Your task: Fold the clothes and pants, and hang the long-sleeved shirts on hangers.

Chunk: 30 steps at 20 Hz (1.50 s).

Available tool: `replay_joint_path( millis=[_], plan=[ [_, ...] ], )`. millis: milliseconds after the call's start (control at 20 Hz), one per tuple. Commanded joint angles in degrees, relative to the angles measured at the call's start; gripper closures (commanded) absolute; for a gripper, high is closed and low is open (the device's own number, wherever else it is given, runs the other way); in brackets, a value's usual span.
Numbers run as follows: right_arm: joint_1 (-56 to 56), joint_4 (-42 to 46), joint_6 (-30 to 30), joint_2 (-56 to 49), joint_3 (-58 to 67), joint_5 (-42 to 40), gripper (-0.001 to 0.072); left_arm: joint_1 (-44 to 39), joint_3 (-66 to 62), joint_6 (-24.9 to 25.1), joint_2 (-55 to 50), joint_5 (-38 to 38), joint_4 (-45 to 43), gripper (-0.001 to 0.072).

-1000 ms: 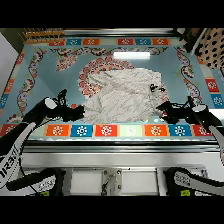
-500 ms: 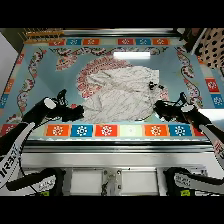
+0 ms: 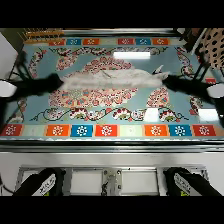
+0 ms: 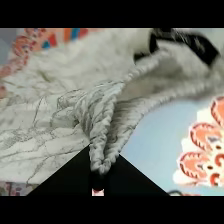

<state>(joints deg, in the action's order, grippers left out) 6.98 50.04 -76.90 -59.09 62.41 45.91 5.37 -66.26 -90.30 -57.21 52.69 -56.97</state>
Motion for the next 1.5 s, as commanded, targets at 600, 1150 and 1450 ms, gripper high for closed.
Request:
replay_joint_path(
  millis=[600, 1150, 1450],
  plan=[
    [0.0, 15.3, -26.0, 37.4, 15.2, 31.7, 0.0685, 2.1, -24.9, -3.7, 26.4, 0.0, -0.5, 0.0699],
    [-1.9, 12.5, -27.6, 1.4, 15.1, 39.4, 0.0685, -6.1, -30.7, -4.2, -26.2, 4.5, 0.3, 0.0699],
    [-2.1, 13.0, -20.5, -20.7, 17.9, 20.3, 0.0685, -7.5, -48.0, -4.7, -44.6, 5.0, 1.6, 0.0699]
  ],
)
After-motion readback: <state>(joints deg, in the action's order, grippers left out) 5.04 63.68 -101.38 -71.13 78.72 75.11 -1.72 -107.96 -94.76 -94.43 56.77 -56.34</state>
